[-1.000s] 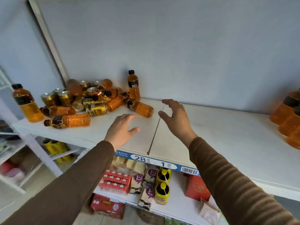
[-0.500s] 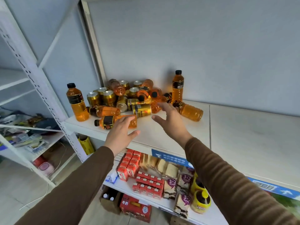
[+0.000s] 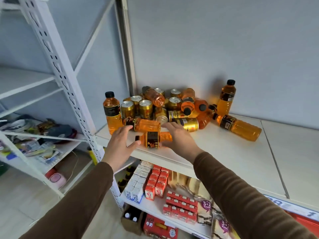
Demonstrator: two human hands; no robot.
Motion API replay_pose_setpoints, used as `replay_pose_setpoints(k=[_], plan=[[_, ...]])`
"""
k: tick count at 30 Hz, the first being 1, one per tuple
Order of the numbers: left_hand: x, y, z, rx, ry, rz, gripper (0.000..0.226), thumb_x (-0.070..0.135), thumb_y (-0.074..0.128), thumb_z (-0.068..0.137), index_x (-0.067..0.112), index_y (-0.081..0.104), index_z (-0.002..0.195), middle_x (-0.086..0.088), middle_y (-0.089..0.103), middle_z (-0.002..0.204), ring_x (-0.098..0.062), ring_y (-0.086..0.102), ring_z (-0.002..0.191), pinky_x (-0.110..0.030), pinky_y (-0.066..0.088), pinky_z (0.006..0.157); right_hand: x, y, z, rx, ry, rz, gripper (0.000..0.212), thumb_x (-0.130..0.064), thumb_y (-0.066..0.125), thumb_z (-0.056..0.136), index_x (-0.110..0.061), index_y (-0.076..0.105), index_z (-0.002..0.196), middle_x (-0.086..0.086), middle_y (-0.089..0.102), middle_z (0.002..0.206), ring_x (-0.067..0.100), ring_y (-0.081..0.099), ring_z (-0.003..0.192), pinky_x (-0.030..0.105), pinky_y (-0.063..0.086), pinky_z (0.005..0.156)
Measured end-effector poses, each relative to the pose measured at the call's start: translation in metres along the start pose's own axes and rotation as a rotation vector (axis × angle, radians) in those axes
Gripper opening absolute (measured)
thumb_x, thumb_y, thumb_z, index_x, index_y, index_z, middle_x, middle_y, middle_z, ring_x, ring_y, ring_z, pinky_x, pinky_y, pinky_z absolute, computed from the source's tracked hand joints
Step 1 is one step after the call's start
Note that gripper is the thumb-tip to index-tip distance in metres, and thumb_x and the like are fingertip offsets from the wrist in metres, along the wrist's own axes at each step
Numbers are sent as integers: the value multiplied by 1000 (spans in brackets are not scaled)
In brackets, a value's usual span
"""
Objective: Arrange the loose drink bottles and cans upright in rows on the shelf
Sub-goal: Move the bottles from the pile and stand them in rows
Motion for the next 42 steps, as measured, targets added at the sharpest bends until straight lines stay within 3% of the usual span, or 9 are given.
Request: replay_pose_setpoints(k=[7, 11, 15, 20, 24, 26, 30, 35, 42], plan=[[-69, -11, 16, 102, -234, -180, 45, 38, 73, 88, 25, 47, 122, 5, 52, 123, -18, 50, 119, -39, 44, 99, -4, 27, 27, -105, 8, -109, 73, -54, 77, 74, -27, 45, 135, -2, 53, 132, 21, 49, 119, 39, 45, 97], [-85, -16, 38, 211, -350, -387, 69, 35, 81, 81, 26, 33, 129, 0, 46, 127, -22, 51, 120, -36, 43, 98, -9, 34, 38, -120, 45, -129, 70, -57, 75, 74, -30, 45, 130, -3, 53, 131, 20, 49, 120, 39, 41, 98], [-80, -22, 62, 301, -294, -493, 78, 47, 83, 75, 38, 28, 130, 1, 43, 132, -17, 47, 121, -37, 42, 100, -9, 35, 39, -146, 71, -148, 66, -57, 76, 73, -32, 45, 125, -5, 53, 129, 20, 46, 121, 38, 39, 96], [-71, -33, 96, 337, -204, -516, 80, 58, 80, 69, 30, 37, 130, 5, 43, 130, -16, 48, 121, -35, 43, 104, -13, 30, 40, -207, 65, -195, 70, -52, 78, 74, -31, 43, 131, -2, 48, 139, 21, 41, 129, 44, 35, 108], [-73, -34, 110, 326, -216, -478, 71, 64, 78, 67, 33, 42, 120, 6, 43, 119, -17, 50, 115, -34, 45, 95, -14, 31, 35, -242, 79, -255, 87, -51, 79, 73, -32, 32, 143, 1, 46, 144, 24, 40, 133, 44, 34, 110], [-76, -34, 114, 302, -201, -484, 67, 66, 76, 68, 35, 44, 118, 6, 47, 117, -17, 53, 112, -33, 46, 92, -13, 32, 34, -235, 90, -280, 88, -52, 79, 72, -32, 31, 144, 2, 51, 138, 24, 45, 126, 40, 37, 105], [-86, -35, 117, 207, -165, -589, 59, 62, 74, 75, 38, 53, 125, 12, 62, 121, -13, 59, 114, -40, 50, 99, -15, 32, 34, -215, 102, -310, 85, -55, 77, 73, -31, 32, 142, 2, 57, 129, 22, 49, 117, 36, 40, 97], [-87, -35, 115, 136, -179, -720, 59, 59, 74, 76, 42, 48, 126, 17, 62, 120, -4, 60, 110, -24, 48, 89, -15, 32, 30, -193, 114, -287, 81, -58, 74, 75, -29, 38, 141, 0, 57, 133, 22, 49, 119, 36, 38, 100], [-84, -37, 116, 220, -220, -558, 59, 55, 79, 75, 32, 51, 121, 9, 61, 116, -15, 59, 108, -28, 47, 88, -19, 34, 31, -191, 125, -332, 79, -61, 71, 76, -27, 42, 142, -1, 58, 130, 21, 49, 119, 40, 37, 101]])
Point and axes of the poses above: each hand's wrist, its own z-axis towards the middle knuckle, its own y-axis out of the palm, x = y × z, the point moved 1 cm from there along z, towards the middle knuckle
